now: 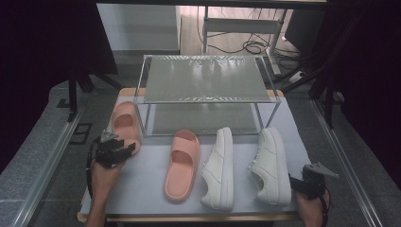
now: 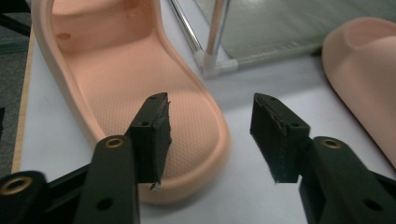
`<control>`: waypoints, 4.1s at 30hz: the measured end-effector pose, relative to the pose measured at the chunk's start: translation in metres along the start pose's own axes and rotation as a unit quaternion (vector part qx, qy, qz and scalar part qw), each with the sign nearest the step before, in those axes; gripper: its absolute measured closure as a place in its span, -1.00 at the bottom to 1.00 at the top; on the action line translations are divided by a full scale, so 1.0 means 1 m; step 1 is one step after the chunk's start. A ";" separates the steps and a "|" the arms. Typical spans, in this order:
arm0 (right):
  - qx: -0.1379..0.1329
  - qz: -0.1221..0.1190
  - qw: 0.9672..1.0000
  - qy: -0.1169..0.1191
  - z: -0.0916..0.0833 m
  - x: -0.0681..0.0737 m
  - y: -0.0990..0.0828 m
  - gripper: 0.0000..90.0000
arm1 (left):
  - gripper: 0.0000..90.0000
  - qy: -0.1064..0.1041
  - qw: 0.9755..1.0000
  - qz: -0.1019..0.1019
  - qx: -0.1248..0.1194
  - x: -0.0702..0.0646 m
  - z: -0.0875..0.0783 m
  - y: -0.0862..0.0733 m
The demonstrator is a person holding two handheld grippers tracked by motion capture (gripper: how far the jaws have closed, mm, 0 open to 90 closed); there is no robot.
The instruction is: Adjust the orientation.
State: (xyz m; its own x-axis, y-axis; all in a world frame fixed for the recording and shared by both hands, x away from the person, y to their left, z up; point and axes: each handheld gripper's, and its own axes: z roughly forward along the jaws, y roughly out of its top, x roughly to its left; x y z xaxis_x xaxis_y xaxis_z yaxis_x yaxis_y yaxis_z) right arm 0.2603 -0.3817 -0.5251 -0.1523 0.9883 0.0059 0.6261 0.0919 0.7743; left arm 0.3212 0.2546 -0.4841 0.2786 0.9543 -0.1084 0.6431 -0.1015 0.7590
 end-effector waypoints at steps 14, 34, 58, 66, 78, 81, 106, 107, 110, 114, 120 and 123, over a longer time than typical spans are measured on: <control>-0.001 -0.001 1.000 -0.001 0.000 0.000 0.000 -0.56 | 0.20 0.016 1.000 -0.004 0.002 0.010 0.023 0.023; -0.001 -0.001 1.000 0.000 0.000 0.000 0.000 -0.56 | 0.48 0.043 0.999 -0.014 0.007 0.021 0.053 0.053; -0.001 -0.001 1.000 0.000 0.000 0.000 0.000 -0.56 | 0.75 0.062 0.997 -0.031 0.026 0.025 0.083 0.071; -0.001 -0.001 1.000 -0.001 0.000 0.000 0.000 -0.56 | 0.87 0.060 0.997 -0.045 0.016 0.034 0.071 0.068; -0.001 -0.001 1.000 -0.001 0.000 0.000 0.000 -0.56 | 0.89 0.058 0.998 -0.034 0.000 0.042 0.044 0.062; -0.001 -0.001 1.000 0.000 0.000 0.000 0.000 -0.56 | 0.89 0.059 0.998 -0.027 -0.001 0.042 0.037 0.059; -0.001 -0.001 1.000 -0.001 0.000 0.000 0.000 -0.56 | 0.89 0.042 0.999 0.025 0.007 0.023 -0.023 0.022; -0.001 -0.001 1.000 0.000 0.000 0.000 0.000 -0.56 | 0.89 0.040 0.999 0.026 0.006 0.022 -0.026 0.020; -0.001 -0.001 1.000 0.000 0.000 0.000 0.000 -0.56 | 0.89 0.035 0.999 0.030 0.005 0.019 -0.033 0.015; -0.001 -0.001 1.000 -0.001 0.000 0.000 0.000 -0.56 | 0.89 0.029 0.999 0.036 0.007 0.015 -0.041 0.008; -0.001 0.000 1.000 0.000 0.000 0.000 0.000 -0.56 | 0.89 0.020 0.999 0.047 0.008 0.003 -0.050 -0.005; 0.000 -0.001 1.000 0.000 0.000 0.000 0.000 -0.56 | 0.89 0.016 0.999 0.050 0.011 -0.002 -0.053 -0.011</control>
State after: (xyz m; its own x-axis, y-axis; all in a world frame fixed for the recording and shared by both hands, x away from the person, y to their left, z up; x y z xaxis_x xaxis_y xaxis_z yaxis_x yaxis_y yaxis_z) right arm 0.2602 -0.3818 -0.5252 -0.1525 0.9883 0.0045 0.6254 0.0930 0.7747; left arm 0.2758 0.2692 -0.4580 0.3205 0.9472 -0.0121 0.6285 -0.2031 0.7508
